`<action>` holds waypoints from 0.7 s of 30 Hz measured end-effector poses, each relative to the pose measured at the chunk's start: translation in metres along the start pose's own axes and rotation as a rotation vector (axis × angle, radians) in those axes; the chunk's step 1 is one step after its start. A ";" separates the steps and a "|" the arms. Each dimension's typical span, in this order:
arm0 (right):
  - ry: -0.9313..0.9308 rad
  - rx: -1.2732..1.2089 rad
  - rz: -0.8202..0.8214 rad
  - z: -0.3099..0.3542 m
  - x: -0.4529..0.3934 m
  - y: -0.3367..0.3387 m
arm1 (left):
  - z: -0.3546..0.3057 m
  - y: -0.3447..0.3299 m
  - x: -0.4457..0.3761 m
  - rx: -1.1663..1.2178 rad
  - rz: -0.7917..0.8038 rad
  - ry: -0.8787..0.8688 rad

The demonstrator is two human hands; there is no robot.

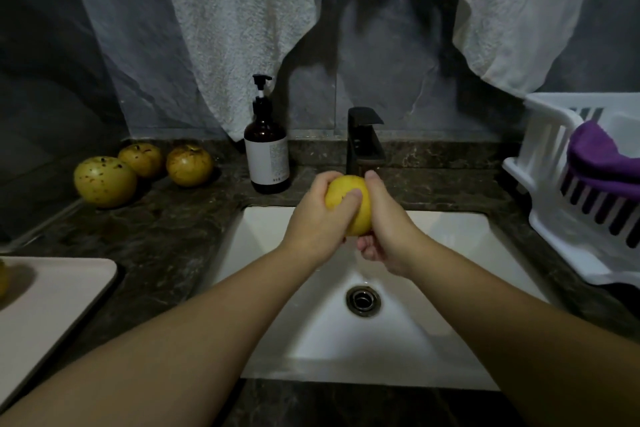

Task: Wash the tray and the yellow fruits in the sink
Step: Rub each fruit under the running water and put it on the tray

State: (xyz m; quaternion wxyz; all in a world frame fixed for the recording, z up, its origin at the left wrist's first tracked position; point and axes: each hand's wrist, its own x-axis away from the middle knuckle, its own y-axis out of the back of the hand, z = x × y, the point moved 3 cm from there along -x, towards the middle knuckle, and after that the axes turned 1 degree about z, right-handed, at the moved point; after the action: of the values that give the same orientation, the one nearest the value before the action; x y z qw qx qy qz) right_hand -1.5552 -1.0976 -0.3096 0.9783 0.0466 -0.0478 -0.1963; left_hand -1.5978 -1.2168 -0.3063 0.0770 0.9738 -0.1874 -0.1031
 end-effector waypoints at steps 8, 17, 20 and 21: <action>-0.072 0.037 0.012 -0.004 0.001 0.002 | 0.004 0.001 -0.002 -0.076 0.044 0.060; -0.103 0.034 0.025 -0.008 0.002 -0.002 | 0.009 0.002 -0.001 -0.085 0.073 0.082; 0.158 0.328 -0.059 -0.006 -0.001 0.000 | 0.012 -0.003 0.001 0.174 0.162 0.313; 0.280 0.422 -0.102 -0.003 0.000 0.002 | 0.012 -0.004 0.002 0.230 0.178 0.372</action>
State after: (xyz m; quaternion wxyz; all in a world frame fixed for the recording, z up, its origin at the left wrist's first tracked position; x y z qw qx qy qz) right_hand -1.5536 -1.0956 -0.3122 0.9328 0.2788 0.0506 -0.2228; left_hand -1.5971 -1.2154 -0.3188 0.0076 0.9581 -0.2656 0.1074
